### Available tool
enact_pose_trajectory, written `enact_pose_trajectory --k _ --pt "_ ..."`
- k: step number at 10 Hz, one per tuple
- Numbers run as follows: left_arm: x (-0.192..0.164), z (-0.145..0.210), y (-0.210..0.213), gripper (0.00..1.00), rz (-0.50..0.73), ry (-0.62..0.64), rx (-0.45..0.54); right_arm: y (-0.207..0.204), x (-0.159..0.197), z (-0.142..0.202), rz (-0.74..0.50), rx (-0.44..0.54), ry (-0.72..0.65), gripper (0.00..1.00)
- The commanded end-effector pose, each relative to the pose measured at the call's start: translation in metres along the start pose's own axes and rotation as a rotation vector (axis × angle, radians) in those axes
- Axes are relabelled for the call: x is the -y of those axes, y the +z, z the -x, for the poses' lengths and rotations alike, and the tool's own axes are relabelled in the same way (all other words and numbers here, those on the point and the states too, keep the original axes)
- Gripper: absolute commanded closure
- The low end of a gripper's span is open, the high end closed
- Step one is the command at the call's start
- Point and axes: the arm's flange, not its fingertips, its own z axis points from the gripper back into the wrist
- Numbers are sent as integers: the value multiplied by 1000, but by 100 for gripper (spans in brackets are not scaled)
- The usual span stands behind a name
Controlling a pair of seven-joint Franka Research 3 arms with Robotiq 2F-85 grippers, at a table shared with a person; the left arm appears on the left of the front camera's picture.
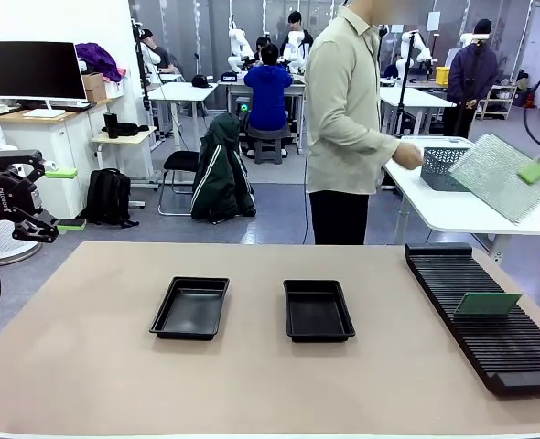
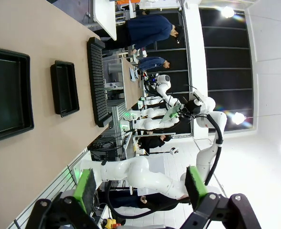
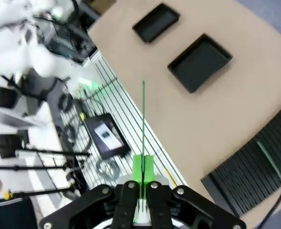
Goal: Inspect and transfer BCBs to ESD trays.
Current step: Pick up the Blank PCB from the PCB Rack and place it in the left ESD tray.
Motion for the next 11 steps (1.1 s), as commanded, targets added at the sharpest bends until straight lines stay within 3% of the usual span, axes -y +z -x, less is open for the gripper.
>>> enact_pose_trajectory --k 1,6,11 --pt "0 1 1 0 2 0 1 -25 -5 -17 -23 99 -107 98" --pt "0 1 1 0 2 0 1 -103 -11 -63 -122 114 -242 98" --pt "0 1 1 0 2 0 1 -191 -13 -95 -203 208 -439 98"
